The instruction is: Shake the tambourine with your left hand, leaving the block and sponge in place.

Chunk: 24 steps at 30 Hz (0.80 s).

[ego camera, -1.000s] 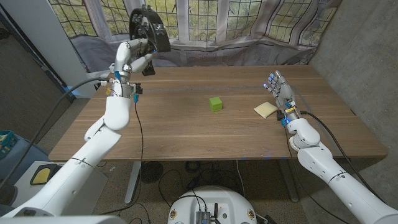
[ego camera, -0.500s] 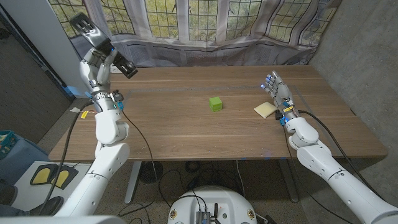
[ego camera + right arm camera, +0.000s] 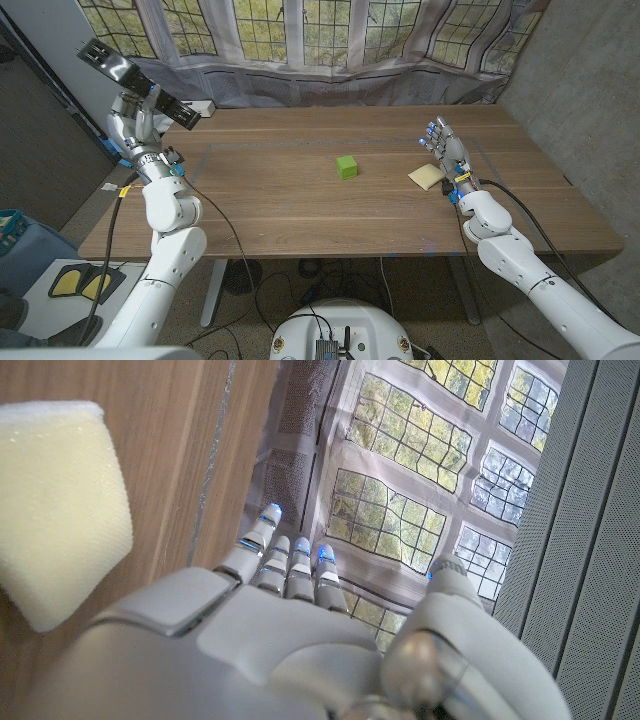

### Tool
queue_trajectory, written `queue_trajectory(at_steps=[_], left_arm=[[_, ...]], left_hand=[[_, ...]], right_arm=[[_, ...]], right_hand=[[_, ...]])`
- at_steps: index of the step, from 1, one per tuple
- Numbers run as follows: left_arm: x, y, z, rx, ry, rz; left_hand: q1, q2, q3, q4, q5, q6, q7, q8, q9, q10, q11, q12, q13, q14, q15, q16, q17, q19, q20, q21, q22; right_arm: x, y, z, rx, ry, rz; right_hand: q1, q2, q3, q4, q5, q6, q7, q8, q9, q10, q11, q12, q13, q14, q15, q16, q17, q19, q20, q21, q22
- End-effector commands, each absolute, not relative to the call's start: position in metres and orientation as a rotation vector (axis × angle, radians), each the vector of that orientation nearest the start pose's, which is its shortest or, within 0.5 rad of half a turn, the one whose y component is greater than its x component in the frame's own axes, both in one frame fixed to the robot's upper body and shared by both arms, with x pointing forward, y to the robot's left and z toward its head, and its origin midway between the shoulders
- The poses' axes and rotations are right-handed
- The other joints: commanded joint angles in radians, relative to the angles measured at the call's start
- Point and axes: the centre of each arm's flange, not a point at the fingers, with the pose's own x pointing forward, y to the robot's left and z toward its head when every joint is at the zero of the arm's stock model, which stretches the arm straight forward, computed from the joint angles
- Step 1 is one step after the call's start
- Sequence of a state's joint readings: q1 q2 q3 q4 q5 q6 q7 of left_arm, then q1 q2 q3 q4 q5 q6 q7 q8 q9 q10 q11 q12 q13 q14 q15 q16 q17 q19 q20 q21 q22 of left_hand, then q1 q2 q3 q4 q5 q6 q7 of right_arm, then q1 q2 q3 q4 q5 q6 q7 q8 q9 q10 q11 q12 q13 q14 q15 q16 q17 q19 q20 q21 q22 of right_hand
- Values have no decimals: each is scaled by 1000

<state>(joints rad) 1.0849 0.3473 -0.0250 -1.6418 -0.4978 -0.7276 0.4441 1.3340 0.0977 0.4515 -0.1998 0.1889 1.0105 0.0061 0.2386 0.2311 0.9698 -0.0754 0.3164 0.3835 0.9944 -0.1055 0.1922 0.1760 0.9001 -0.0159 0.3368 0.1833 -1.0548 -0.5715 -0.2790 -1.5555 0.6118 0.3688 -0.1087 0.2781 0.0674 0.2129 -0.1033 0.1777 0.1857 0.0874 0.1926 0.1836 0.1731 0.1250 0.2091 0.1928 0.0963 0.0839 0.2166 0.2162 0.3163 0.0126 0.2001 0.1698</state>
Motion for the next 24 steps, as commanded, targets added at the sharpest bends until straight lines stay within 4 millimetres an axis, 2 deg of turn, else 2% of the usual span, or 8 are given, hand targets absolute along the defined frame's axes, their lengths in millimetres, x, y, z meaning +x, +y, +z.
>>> queue_trajectory(at_steps=[1,6,7,9,11,12,16,24], left_arm=[[458,314,103,418,-1423,385],[456,274,124,669,-1422,246],[458,260,129,767,-1410,212],[458,253,132,820,-1397,196],[464,231,137,973,-1349,120],[464,231,137,975,-1346,119],[479,201,137,1223,-1222,12],[514,170,122,1529,-895,-214]], left_hand=[[-27,35,40,37,6,6,0,9,2,10,-6,7,5,47,-46,5,5,8,-4,7,4],[-29,36,40,37,7,8,0,9,2,11,-5,7,8,46,-41,5,5,9,-3,7,4],[-29,36,40,38,7,7,0,9,2,12,-4,8,9,46,-41,5,5,8,-3,7,4],[-28,36,41,36,7,8,-1,9,2,12,-3,8,10,46,-41,5,5,8,-2,7,4],[-28,35,41,36,7,9,-1,9,2,12,-5,8,10,46,-40,5,5,6,0,7,4],[-28,35,41,36,7,10,0,9,3,11,-4,7,11,45,-40,4,5,5,0,7,4],[-27,37,42,35,7,6,2,8,4,6,-2,4,13,39,-38,2,5,-2,2,4,4],[-26,39,45,34,8,4,7,6,5,0,6,1,17,33,-34,0,5,-10,6,2,4]], right_arm=[[586,-304,-42,74,-716,108],[586,-304,-42,70,-722,112],[585,-303,-41,69,-726,113],[585,-303,-41,71,-727,113],[584,-303,-39,65,-736,115],[584,-303,-39,65,-736,115],[581,-304,-35,67,-746,114],[579,-305,-33,59,-747,113]], right_hand=[[-8,3,4,-5,3,5,3,0,2,6,3,0,4,7,-2,-5,1,7,3,-4,2],[-9,3,4,-5,3,6,4,0,2,7,3,0,4,8,-2,-5,1,7,4,-4,2],[-9,3,4,-5,3,6,4,0,2,7,3,0,4,8,-2,-5,1,7,4,-4,2],[-8,2,4,-6,3,6,4,0,2,7,4,0,4,8,-2,-5,1,7,4,-4,2],[-9,2,4,-6,3,6,4,0,2,8,3,0,4,8,-2,-5,1,7,4,-4,2],[-9,2,4,-6,3,6,3,0,2,8,3,0,4,8,-2,-5,1,7,4,-4,2],[-9,2,4,-6,3,6,4,0,2,7,3,0,4,9,0,-5,1,7,3,-4,2],[-9,2,4,-6,2,6,4,0,2,7,3,-1,4,8,-2,-6,1,7,2,-4,3]])
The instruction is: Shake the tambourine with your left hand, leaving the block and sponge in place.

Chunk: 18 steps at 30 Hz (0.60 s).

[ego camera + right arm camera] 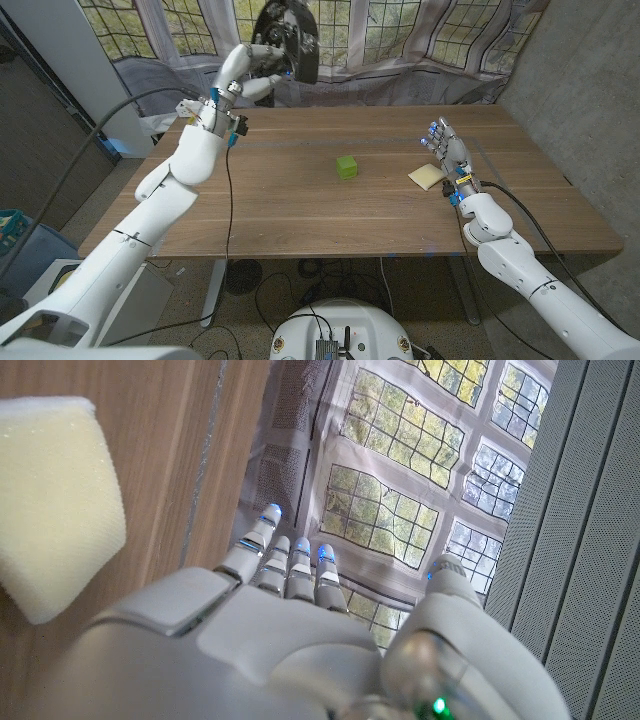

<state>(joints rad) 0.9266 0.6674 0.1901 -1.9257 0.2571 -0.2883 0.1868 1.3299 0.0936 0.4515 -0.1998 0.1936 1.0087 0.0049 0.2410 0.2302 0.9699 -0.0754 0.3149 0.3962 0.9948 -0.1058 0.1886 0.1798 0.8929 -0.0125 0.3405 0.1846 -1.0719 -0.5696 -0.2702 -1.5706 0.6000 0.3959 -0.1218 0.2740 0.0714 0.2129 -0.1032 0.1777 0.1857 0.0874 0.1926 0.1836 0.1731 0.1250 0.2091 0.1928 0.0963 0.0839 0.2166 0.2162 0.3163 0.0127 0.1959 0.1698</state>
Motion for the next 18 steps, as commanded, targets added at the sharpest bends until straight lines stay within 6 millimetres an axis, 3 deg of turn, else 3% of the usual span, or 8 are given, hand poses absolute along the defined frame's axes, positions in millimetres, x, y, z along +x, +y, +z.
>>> queue_trajectory(at_steps=[1,8,18], left_arm=[[518,166,119,1565,-850,-244],[523,162,110,1575,-807,-273],[509,188,109,1179,-1101,-111]], left_hand=[[-21,43,46,33,4,4,7,3,7,0,4,2,5,34,-35,4,2,-3,2,-1,3],[-21,44,49,33,5,3,10,4,11,1,6,1,9,35,-29,4,1,-3,5,0,3],[-22,44,51,33,5,6,13,6,13,6,6,2,14,43,-30,8,1,-2,7,1,4]], right_arm=[[578,-305,-33,57,-748,113],[578,-305,-34,55,-745,114],[580,-303,-37,61,-743,120]], right_hand=[[-5,-2,4,-7,2,6,3,0,2,7,3,-1,4,8,-1,-6,1,7,3,0,2],[-6,-2,4,-7,2,6,4,0,2,6,1,-1,4,9,-1,-6,2,7,3,0,2],[-6,-1,5,-8,3,5,3,0,2,7,1,-1,4,9,-1,-6,2,7,4,-1,3]])
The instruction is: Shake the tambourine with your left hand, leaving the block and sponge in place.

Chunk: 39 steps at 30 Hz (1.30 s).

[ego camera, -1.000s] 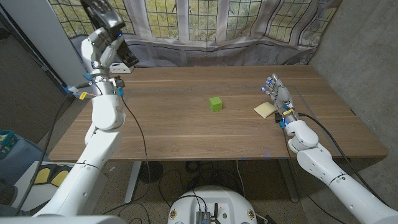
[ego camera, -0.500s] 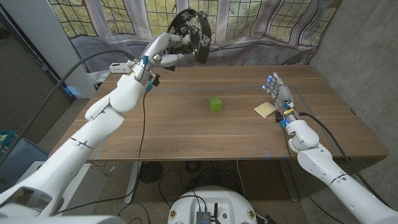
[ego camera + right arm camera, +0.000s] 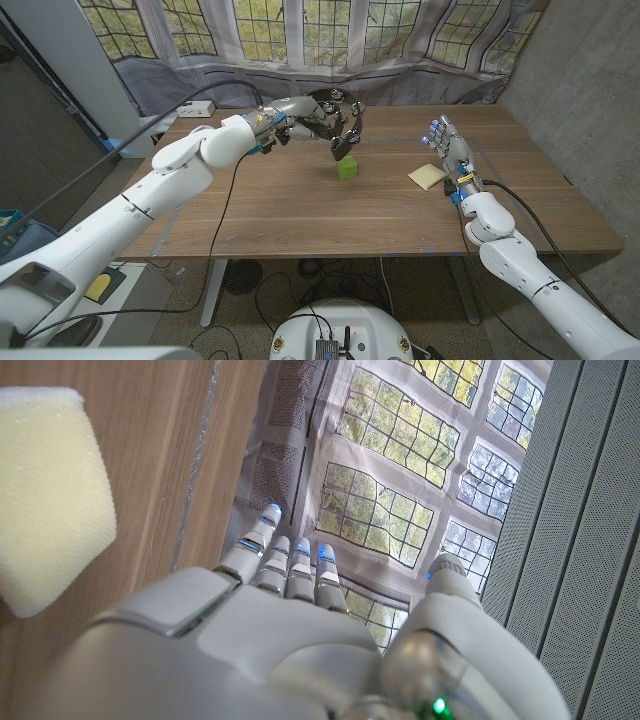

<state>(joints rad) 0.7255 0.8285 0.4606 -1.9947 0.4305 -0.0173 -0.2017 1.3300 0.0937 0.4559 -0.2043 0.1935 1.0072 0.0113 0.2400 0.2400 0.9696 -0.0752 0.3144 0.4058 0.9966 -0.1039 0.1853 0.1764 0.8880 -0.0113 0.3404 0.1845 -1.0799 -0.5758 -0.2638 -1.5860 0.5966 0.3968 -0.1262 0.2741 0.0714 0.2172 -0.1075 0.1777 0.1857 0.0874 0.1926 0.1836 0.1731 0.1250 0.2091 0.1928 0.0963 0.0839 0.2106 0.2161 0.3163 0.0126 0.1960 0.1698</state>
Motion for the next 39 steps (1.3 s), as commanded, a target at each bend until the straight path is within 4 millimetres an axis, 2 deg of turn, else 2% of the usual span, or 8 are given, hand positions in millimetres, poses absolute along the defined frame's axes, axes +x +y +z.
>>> queue_trajectory(at_steps=[1,8,18,23,25,29,34,39], left_arm=[[506,192,109,1136,-1139,-86],[481,227,116,822,-1333,43],[451,314,109,321,-1429,168],[456,368,72,-125,-1427,201],[458,376,65,-194,-1425,206],[470,408,24,-487,-1377,288],[479,425,-12,-732,-1328,381],[487,430,-31,-837,-1283,445]], left_hand=[[-22,44,46,37,5,8,7,7,4,5,6,2,5,41,-32,12,5,4,6,2,4],[-19,43,43,35,4,13,4,9,4,9,2,3,8,45,-37,17,11,4,6,3,4],[-19,41,39,35,3,18,-2,9,4,15,-3,5,13,48,-41,21,14,8,2,6,5],[-21,41,35,36,2,18,-2,9,4,17,-7,5,16,50,-46,24,17,9,0,7,5],[-21,41,34,37,2,17,-4,8,4,17,-7,5,16,50,-46,24,17,10,-1,8,6],[-22,41,32,37,2,16,-8,7,4,18,-10,5,19,52,-50,26,18,12,-2,9,6],[-25,41,30,39,2,16,-8,7,4,19,-12,5,21,52,-53,26,18,11,-4,10,6],[-29,42,31,41,3,15,-12,6,4,16,-18,4,25,52,-52,24,15,8,-5,10,6]], right_arm=[[580,-302,-38,66,-741,117],[581,-302,-39,66,-738,121],[584,-301,-37,57,-738,127],[587,-299,-34,51,-734,135],[588,-298,-34,53,-732,136],[589,-297,-32,51,-728,140],[589,-297,-32,47,-723,142],[589,-296,-33,46,-720,144]], right_hand=[[-6,-1,1,-3,3,6,4,0,2,7,1,-1,4,9,0,-1,2,7,3,-1,3],[-6,-1,1,-4,3,6,4,0,2,7,2,-2,4,8,-1,-1,2,7,3,-1,3],[-7,-2,1,-5,2,6,5,0,2,8,1,-2,4,9,-1,-1,2,7,4,-1,3],[-7,-1,2,-5,3,6,4,0,2,8,2,-2,4,9,-2,-1,2,7,3,-1,3],[-7,-1,2,-5,3,6,4,0,2,8,2,-2,4,8,-2,-1,2,7,3,-1,3],[-6,-1,2,-6,3,6,5,0,2,8,2,-2,4,8,-2,-2,1,7,3,-1,3],[-7,-1,2,-6,3,6,5,0,2,8,3,-2,4,8,-1,-2,2,7,3,-1,3],[-7,-1,2,-6,3,6,6,0,2,9,3,-2,4,9,-1,-2,2,7,3,-1,3]])
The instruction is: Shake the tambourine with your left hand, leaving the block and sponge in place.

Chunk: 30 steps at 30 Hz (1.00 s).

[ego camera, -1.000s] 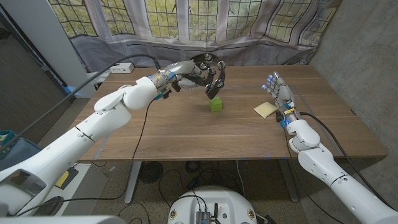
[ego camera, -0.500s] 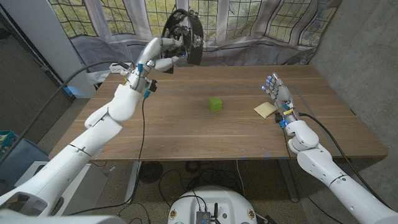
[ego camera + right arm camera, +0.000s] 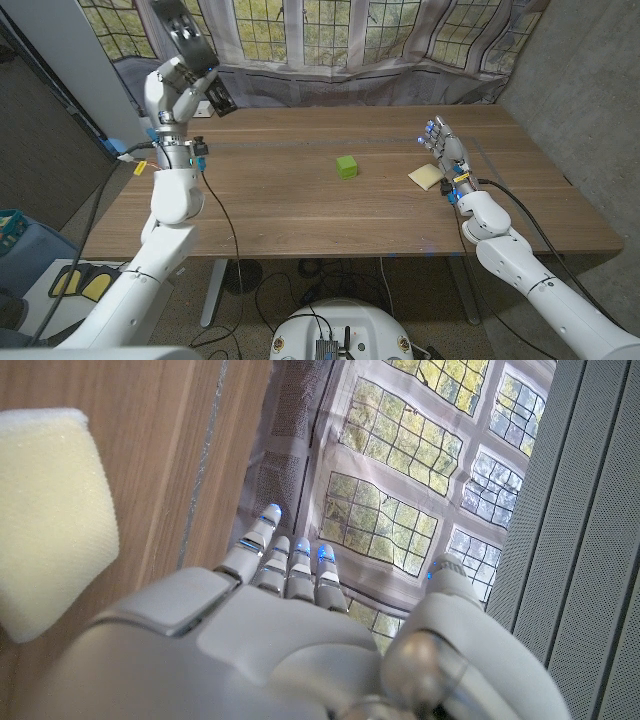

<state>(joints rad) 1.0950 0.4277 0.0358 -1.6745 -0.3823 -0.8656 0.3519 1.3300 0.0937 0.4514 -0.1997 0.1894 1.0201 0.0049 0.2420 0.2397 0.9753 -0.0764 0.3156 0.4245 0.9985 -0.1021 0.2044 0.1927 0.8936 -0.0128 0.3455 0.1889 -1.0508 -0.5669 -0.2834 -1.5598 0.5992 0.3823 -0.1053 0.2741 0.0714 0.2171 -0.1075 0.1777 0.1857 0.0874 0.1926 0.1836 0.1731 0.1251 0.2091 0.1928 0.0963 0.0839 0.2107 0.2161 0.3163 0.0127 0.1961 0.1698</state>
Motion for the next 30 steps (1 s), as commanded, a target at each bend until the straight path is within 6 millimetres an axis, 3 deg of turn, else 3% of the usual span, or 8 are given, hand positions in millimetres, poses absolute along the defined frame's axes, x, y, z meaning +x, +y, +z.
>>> queue_trajectory(at_steps=[1,8,16,22,30], left_arm=[[488,430,-32,-836,-1274,452],[491,423,-23,-729,-1260,471],[470,406,22,-241,-1316,477],[454,372,63,107,-1376,428],[458,310,107,551,-1339,232]], left_hand=[[-29,43,35,37,7,2,-4,3,4,10,-17,2,7,50,-54,4,-2,1,-4,5,2],[-31,42,36,37,8,1,-8,3,4,11,-17,2,11,49,-56,3,-3,-3,-5,4,1],[-32,45,35,37,9,1,-3,3,4,11,-15,1,14,52,-54,6,-1,-5,-4,4,1],[-30,45,34,35,9,5,-3,4,4,15,-12,2,17,52,-54,7,1,-4,-3,5,2],[-27,43,32,32,9,9,0,5,4,19,-9,2,21,55,-50,9,2,-2,-2,8,2]], right_arm=[[589,-295,-33,49,-719,144],[588,-295,-33,47,-720,143],[583,-297,-36,51,-721,129],[581,-299,-39,55,-722,121],[579,-299,-39,53,-730,120]], right_hand=[[-7,-1,2,-6,3,6,6,0,2,8,2,-2,4,9,-1,-2,2,8,2,-1,3],[-7,-1,3,-7,3,6,5,0,2,8,3,-2,4,8,-2,-2,2,8,2,-1,3],[-8,-1,3,-7,3,6,6,-1,2,8,3,-2,4,8,-2,-2,2,8,2,-1,3],[-8,-1,3,-7,3,6,5,-1,2,9,3,-2,4,8,-1,-2,2,8,2,-1,2],[-8,0,4,-8,3,6,5,-1,2,9,3,-2,4,9,-1,-2,2,8,2,-1,2]])
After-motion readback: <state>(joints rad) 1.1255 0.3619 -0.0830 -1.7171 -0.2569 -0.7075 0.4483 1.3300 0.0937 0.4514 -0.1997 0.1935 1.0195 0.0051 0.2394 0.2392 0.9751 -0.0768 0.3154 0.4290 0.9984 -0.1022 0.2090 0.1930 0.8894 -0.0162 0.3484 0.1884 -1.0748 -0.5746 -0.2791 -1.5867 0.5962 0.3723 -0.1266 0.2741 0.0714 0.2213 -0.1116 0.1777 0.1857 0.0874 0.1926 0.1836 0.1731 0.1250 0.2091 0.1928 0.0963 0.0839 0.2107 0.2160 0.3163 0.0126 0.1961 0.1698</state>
